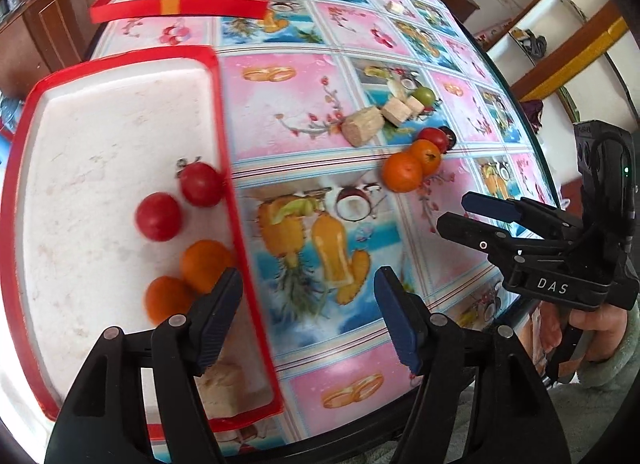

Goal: Organize fruits
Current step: 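Move both open tools back to the fruit pile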

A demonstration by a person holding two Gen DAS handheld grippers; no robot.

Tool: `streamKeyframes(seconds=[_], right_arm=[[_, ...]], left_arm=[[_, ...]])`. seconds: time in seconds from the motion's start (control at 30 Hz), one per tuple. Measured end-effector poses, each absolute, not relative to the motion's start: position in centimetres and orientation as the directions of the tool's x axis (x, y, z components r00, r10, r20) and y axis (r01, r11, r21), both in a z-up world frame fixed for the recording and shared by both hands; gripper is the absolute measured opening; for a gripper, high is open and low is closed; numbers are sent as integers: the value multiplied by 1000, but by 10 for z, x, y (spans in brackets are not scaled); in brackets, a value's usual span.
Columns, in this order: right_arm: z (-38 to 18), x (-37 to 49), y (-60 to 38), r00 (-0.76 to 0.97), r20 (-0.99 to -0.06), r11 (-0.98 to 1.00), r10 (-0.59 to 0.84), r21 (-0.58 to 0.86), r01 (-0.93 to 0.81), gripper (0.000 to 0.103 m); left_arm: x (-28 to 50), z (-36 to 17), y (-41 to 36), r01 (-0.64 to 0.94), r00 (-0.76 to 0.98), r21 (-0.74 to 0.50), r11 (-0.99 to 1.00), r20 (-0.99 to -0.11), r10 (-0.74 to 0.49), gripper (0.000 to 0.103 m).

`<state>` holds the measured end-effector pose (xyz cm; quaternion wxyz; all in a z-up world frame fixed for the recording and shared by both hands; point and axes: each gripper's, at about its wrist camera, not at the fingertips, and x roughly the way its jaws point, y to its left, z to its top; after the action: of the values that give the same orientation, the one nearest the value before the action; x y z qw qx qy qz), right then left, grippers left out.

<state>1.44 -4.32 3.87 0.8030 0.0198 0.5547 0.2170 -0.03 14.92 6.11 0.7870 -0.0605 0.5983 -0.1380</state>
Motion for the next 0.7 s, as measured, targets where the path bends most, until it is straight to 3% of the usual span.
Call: streamKeyframes(seconds=[0.7], right_arm=[[36, 38, -125, 357, -891, 956, 282, 229, -183, 64]], left_arm=[[51, 36, 64, 283, 182, -212, 935, -946, -269, 67]])
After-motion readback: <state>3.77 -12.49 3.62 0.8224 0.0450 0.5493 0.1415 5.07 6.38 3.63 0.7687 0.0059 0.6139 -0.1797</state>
